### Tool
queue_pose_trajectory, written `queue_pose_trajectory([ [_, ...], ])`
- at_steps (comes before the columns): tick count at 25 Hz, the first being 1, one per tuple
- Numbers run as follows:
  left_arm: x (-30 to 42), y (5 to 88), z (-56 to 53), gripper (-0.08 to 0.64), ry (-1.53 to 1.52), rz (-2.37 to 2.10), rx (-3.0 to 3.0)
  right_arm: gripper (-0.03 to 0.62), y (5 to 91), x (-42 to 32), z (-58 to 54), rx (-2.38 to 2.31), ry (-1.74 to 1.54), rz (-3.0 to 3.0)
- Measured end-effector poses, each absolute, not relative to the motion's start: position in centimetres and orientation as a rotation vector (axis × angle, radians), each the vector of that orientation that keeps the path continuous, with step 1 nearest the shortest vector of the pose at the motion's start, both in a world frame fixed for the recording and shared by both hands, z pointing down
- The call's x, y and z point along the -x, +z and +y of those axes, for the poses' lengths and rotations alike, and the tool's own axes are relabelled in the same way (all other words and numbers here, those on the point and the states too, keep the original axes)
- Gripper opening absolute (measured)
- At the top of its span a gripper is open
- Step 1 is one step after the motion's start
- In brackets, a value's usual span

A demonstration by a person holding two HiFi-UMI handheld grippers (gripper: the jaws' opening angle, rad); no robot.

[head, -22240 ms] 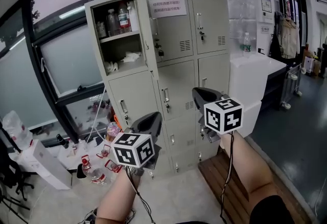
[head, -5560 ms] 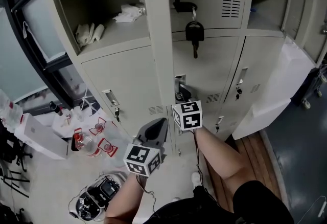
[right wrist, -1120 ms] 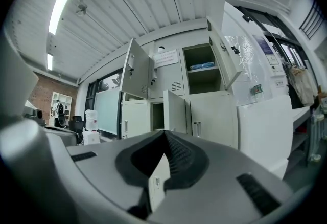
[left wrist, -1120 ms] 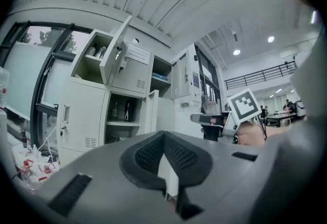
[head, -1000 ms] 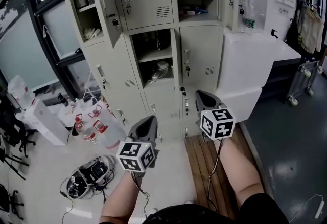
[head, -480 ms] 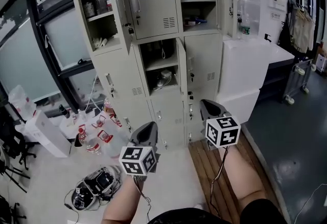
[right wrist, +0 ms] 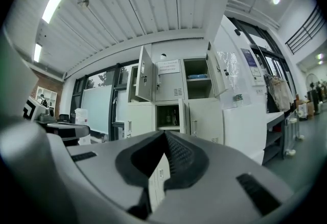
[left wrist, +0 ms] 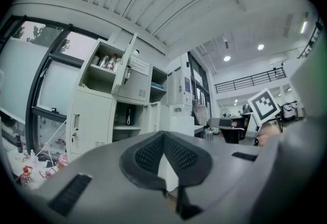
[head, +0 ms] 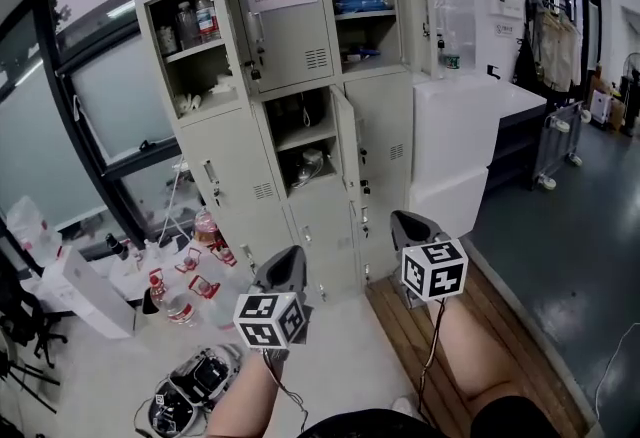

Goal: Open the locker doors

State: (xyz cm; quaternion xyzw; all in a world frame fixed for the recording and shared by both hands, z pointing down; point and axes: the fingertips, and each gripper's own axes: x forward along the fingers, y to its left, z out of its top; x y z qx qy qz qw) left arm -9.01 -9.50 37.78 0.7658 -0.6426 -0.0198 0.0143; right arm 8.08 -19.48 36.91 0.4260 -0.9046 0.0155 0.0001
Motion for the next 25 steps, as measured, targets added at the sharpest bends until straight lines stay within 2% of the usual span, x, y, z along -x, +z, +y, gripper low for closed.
queue_pose_trajectory([
  [25, 11.5, 39.0, -0.7, -0.002, -0.062, -1.957, -2.385, 0.0, 38.5, -6.8, -9.4, -1.38, 0.063, -2.785],
])
